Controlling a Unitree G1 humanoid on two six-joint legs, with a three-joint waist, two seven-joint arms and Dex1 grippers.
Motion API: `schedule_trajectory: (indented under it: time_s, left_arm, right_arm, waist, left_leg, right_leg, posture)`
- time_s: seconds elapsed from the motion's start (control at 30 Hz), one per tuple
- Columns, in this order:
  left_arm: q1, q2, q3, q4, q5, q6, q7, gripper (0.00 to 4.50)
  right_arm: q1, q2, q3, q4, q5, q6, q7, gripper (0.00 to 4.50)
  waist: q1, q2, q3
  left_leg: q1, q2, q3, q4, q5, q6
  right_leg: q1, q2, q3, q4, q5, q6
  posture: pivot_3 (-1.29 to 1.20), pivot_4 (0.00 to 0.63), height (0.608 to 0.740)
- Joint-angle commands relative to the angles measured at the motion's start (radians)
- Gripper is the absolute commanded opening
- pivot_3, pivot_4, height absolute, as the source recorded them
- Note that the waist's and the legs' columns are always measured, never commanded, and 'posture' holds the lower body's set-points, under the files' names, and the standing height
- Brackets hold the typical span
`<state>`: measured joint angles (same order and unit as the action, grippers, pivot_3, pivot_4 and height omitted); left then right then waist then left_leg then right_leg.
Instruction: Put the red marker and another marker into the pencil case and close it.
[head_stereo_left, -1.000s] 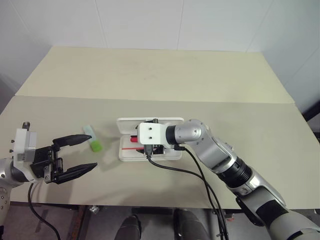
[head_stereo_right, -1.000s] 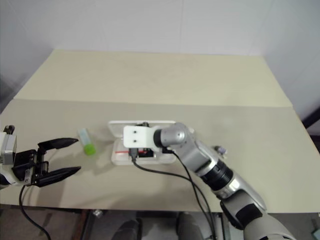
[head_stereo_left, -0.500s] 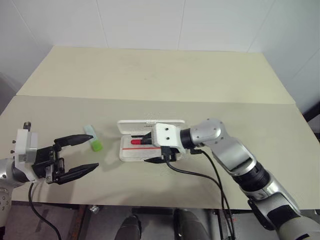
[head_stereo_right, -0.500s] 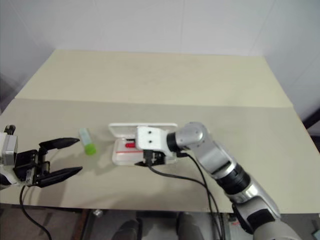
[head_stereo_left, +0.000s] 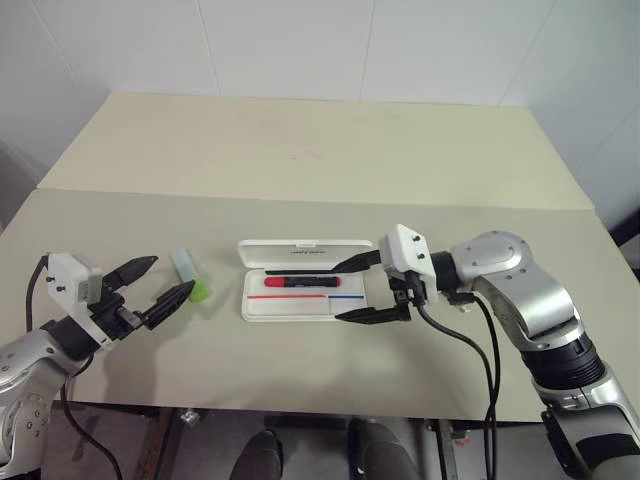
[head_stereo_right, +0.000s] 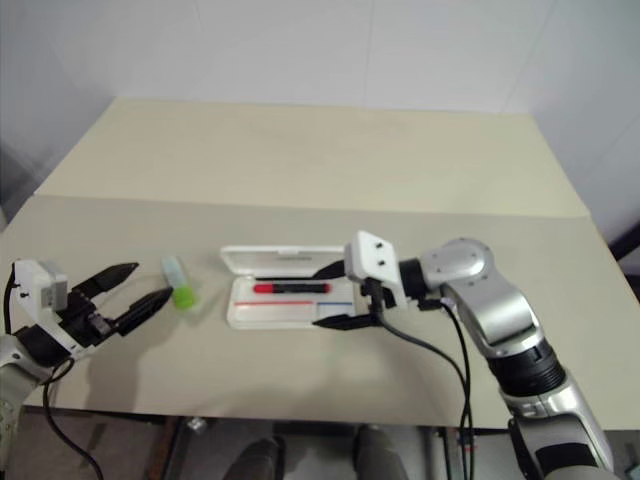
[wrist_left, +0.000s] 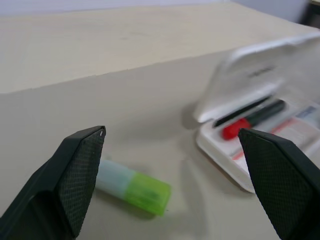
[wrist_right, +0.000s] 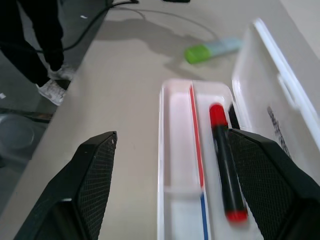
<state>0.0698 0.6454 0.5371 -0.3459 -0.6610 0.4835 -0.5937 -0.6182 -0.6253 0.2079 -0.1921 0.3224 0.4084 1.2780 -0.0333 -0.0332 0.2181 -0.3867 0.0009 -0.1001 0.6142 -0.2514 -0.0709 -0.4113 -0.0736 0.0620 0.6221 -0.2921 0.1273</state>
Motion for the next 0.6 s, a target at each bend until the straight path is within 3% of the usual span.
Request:
schedule_trajectory:
  time_s: [0.03, 0.6]
  left_arm:
    - [-0.045, -0.044, -0.013, -0.05, 0.005, 0.049, 0.138, 4.5]
    - [-0.305, -0.206, -0.098, 0.044, 0.079, 0.293, 0.582, 4.5]
  right_arm:
    - [0.01, -0.021, -0.045, 0.071, 0.005, -0.112, 0.031, 4.47]
    - [0.046, 0.012, -0.156, 0.182, 0.117, -0.238, 0.062, 4.47]
  waist:
    - [0.004, 0.0, 0.0]
    - [0.005, -0.001, 0.0]
  left_leg:
    - [0.0, 0.0, 0.0, 0.0, 0.0, 0.0]
    - [0.0, -0.001, 0.0, 0.005, 0.0, 0.0]
  right_leg:
    - [0.0, 0.0, 0.0, 0.0, 0.0, 0.0]
    - [0.002, 0.0, 0.0, 0.002, 0.001, 0.003]
  posture:
    - [0.0, 0.15, 0.74]
    - [0.0, 0.15, 0.74]
